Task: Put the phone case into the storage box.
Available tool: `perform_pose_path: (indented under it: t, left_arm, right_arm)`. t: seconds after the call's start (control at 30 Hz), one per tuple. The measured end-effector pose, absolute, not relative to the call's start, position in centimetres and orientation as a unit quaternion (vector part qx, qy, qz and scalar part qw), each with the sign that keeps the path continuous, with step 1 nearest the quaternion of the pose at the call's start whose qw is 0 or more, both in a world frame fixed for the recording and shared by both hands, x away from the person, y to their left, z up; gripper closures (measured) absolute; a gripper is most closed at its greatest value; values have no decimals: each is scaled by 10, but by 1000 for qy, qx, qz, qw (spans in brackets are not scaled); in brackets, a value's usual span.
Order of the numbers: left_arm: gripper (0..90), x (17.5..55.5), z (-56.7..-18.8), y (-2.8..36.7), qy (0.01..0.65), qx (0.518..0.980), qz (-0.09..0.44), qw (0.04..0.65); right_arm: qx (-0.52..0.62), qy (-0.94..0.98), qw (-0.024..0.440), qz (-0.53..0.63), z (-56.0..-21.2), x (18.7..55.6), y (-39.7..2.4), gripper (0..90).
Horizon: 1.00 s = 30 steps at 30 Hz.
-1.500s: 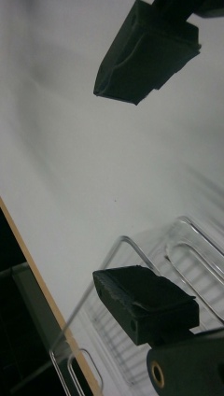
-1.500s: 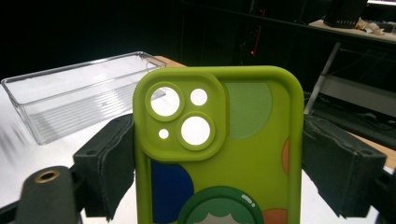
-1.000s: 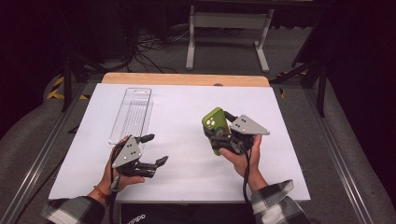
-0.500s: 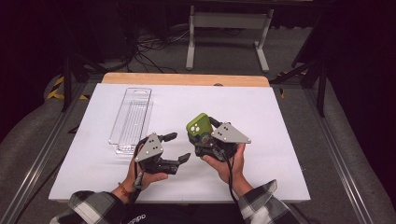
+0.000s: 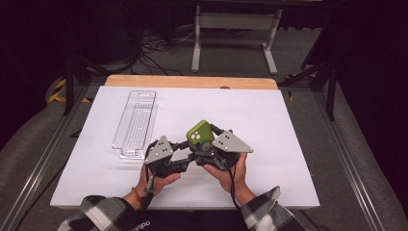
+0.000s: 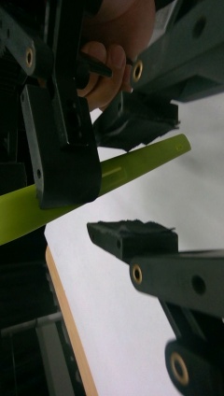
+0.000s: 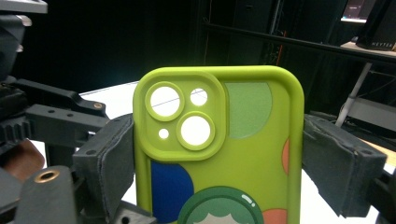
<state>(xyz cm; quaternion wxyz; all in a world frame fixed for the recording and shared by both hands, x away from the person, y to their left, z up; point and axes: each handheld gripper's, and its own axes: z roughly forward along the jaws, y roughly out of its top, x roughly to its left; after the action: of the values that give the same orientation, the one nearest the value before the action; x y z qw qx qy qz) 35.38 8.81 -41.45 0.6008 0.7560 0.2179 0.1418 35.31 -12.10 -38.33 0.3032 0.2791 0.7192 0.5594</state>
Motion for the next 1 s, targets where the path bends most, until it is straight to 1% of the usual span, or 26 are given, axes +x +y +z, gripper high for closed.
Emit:
perform_pose_path:
  t: [0.07,0.1,0.17,0.37,0.8,1.0]
  left_arm:
    - [628,354,-415,88,217,756,138,602]
    - [628,354,-414,88,214,757,137,603]
    - [691,354,-414,89,212,756,138,604]
    - [770,355,-414,94,219,749,138,610]
    - [778,352,-408,95,190,768,162,590]
    - [778,352,-408,97,191,768,173,586]
  right_arm:
    - [279,718,307,559,-383,352,-120,164]
    - [279,717,307,560,-383,351,-120,164]
    - [278,716,309,561,-385,350,-119,164]
    - [276,712,313,565,-384,347,-119,164]
    - [268,718,308,564,-380,343,-121,157]
    - [259,721,311,562,-378,341,-122,148]
